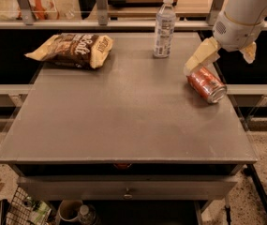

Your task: Place coke can upright

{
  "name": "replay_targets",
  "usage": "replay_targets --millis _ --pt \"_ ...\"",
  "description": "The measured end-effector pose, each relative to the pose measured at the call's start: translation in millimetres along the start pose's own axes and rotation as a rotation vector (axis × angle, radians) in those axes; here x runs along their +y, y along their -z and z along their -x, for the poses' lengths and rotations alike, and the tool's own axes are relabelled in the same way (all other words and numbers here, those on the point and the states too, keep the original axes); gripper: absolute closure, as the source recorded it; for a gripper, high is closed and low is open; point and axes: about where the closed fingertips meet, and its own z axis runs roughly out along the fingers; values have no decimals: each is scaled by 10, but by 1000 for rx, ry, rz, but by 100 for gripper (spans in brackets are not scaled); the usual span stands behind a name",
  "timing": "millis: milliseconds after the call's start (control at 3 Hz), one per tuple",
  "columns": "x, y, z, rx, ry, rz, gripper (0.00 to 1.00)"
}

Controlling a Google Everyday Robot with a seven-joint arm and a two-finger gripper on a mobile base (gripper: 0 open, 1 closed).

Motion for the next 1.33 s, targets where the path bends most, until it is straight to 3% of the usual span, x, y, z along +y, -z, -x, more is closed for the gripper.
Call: replay_targets --millis 667,1000,1333 --pt "273 -130 82 11 -5 83 0" --pt "704 193 117 0 17 131 0" --pt "704 193 117 -1 17 131 0"
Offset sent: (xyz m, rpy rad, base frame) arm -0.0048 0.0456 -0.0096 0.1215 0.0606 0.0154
